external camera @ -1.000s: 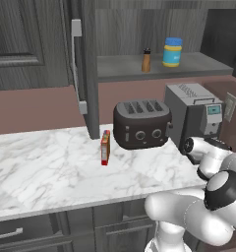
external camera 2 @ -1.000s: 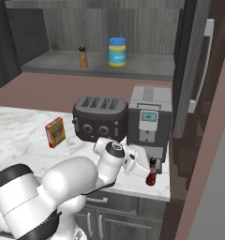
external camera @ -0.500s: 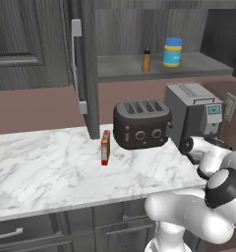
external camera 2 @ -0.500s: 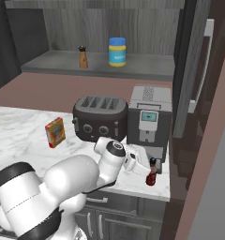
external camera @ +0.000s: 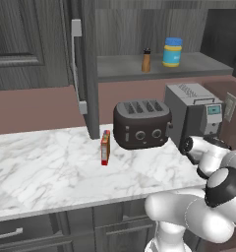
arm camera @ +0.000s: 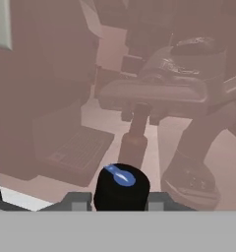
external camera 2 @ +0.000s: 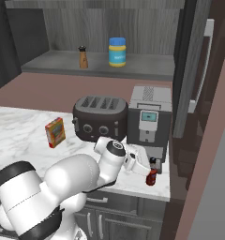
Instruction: There are various items on the counter. Only move the condiments/shakers into the cabinet.
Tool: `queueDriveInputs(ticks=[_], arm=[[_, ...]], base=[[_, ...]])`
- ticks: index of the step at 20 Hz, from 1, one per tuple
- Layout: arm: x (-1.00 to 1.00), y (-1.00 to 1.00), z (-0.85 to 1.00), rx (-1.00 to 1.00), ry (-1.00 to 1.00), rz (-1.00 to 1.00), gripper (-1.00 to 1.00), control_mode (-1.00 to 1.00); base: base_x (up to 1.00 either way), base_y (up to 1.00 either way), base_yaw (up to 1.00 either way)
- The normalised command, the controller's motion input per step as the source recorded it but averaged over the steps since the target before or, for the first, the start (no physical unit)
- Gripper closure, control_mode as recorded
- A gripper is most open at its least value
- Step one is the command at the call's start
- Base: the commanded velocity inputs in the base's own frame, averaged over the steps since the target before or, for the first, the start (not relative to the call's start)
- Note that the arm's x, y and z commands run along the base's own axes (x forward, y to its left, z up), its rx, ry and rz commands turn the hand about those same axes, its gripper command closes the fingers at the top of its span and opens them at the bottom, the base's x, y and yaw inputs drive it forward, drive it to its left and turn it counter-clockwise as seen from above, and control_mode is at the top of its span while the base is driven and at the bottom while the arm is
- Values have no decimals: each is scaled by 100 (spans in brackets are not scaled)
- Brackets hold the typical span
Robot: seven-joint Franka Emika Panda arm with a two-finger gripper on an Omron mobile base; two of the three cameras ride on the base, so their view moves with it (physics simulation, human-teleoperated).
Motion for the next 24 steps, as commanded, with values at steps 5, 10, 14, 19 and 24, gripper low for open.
queueDriveInputs(ticks=[5, 10, 14, 19, 24], arm=[[-6, 12, 12, 0, 0, 0, 100, -100], [-16, 42, 71, 0, 0, 16, 100, -100], [-16, 74, 100, 0, 0, 30, 100, -100], [-11, 90, 100, 0, 0, 32, 100, -100], [-7, 91, 99, 0, 7, 42, 100, -100]], base=[[0, 0, 0], [0, 0, 0], [0, 0, 0], [0, 0, 0], [0, 0, 0]])
